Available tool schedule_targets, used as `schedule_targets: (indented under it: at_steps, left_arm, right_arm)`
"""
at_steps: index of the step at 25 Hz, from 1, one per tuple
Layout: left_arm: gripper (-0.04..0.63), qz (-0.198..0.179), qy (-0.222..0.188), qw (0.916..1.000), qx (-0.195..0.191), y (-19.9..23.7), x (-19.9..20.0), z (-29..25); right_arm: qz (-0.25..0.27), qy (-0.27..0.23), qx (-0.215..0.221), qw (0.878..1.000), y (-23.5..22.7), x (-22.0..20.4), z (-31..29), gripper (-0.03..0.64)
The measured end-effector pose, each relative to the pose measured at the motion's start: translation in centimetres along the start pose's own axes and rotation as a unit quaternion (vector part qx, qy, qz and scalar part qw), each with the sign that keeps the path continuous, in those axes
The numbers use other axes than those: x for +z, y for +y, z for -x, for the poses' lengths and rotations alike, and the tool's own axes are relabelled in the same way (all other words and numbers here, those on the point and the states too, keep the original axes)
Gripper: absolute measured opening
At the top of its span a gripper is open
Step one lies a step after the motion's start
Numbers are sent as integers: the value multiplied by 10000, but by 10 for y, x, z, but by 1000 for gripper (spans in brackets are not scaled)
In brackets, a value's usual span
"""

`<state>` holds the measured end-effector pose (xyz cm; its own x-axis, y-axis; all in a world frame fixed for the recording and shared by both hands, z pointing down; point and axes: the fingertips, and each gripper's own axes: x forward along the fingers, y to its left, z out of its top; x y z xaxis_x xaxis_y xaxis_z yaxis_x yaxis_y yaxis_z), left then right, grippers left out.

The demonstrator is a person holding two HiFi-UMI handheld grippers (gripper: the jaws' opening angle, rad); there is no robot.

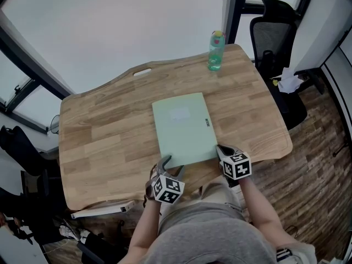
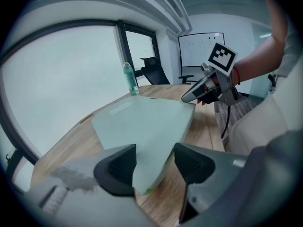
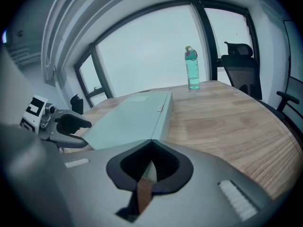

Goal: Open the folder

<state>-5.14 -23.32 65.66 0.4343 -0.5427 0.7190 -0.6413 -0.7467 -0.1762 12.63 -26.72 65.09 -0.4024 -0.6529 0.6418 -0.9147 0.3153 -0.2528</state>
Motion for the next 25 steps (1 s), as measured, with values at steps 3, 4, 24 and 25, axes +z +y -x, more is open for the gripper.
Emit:
schedule_targets:
  at_steps: [3,4,24,25]
  left_arm:
    - [225,-129,-48,9999,93,-2,3,3]
    - [215,-147,-62,9998,112,-3,3,3]
    - [74,213,-467,9976,472,10,5,41]
    - [69,260,-479,9973,500,11,4,43]
  right_arm:
    - [5,-3,15,10000,0,1,0,3]
    - [3,-3,17,10000,0,1,0,3]
    - [55,-63,-56,9999,-1,0,1,3]
    - [68,-73,-79,9999,-1,0,1,3]
